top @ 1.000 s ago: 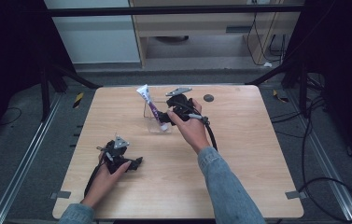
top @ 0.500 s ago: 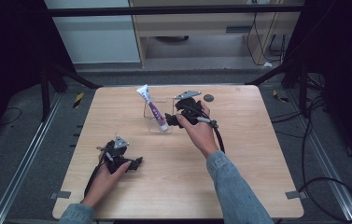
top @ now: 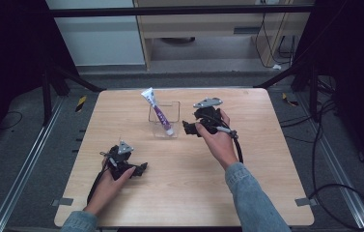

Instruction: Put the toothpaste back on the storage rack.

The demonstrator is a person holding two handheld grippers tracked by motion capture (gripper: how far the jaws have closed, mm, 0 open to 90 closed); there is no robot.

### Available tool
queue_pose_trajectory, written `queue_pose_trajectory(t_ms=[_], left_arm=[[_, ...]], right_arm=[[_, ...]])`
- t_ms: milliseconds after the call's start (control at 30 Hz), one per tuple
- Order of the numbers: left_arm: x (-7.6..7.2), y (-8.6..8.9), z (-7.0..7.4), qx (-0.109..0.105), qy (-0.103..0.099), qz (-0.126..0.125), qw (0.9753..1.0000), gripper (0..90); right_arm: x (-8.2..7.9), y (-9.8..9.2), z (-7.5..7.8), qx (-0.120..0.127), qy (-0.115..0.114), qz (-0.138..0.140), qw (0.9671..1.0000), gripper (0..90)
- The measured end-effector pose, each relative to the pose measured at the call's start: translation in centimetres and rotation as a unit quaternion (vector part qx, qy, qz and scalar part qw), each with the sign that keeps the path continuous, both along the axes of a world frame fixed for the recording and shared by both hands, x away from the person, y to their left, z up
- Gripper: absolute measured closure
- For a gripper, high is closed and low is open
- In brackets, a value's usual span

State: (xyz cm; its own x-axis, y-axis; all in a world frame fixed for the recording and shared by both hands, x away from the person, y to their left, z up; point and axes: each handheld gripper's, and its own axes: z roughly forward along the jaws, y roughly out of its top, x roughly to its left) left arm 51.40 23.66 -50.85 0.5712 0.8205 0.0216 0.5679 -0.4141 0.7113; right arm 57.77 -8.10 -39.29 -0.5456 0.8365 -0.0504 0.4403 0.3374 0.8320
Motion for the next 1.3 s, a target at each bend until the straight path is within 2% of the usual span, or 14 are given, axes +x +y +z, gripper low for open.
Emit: queue_pose_trajectory(t_ms=[167,333,367,400,633,667,1000,1133,1167,1233,1300], left_arm=[[0.0,0.0,0.0,0.000,0.000,0.000,1.0000,0.0],[0.0,0.0,0.0,0.000,0.000,0.000,1.0000,0.0],[0.0,0.0,0.0,0.000,0.000,0.000,1.0000,0.0],[0.0,0.0,0.0,0.000,0.000,0.000,1.0000,0.0],[0.0,0.0,0.0,-0.001,0.000,0.000,1.0000,0.0],[0.0,0.0,0.0,0.000,0.000,0.000,1.0000,0.0],[0.0,0.0,0.0,0.000,0.000,0.000,1.0000,0.0],[0.0,0.0,0.0,0.000,0.000,0.000,1.0000,0.0],[0.0,0.0,0.0,0.000,0.000,0.000,1.0000,0.0],[0.0,0.0,0.0,0.000,0.000,0.000,1.0000,0.0],[0.0,0.0,0.0,0.000,0.000,0.000,1.0000,0.0]], right_arm=[[-0.8,-0.8,-0.2,-0.009,-0.006,0.003,0.9999,12.3],[-2.0,-2.9,-1.0,-0.010,-0.011,-0.005,0.9999,14.2],[-2.0,-2.9,-1.0,-0.010,-0.011,-0.005,0.9999,14.2],[-2.3,-3.7,-1.3,-0.021,-0.011,-0.008,0.9997,14.5],[-2.9,-5.6,-2.2,-0.025,-0.004,-0.012,0.9996,13.8],[-3.1,-6.3,-2.6,-0.026,-0.001,-0.014,0.9996,13.7],[-3.6,-9.2,-4.8,-0.027,0.020,-0.033,0.9989,12.8],[-3.6,-10.0,-5.6,-0.020,0.028,-0.041,0.9986,12.9],[-3.6,-10.6,-6.2,-0.013,0.037,-0.045,0.9982,13.3],[-3.6,-10.8,-6.4,-0.012,0.037,-0.048,0.9981,13.6],[-3.5,-11.6,-7.2,-0.013,0.046,-0.057,0.9972,13.6]])
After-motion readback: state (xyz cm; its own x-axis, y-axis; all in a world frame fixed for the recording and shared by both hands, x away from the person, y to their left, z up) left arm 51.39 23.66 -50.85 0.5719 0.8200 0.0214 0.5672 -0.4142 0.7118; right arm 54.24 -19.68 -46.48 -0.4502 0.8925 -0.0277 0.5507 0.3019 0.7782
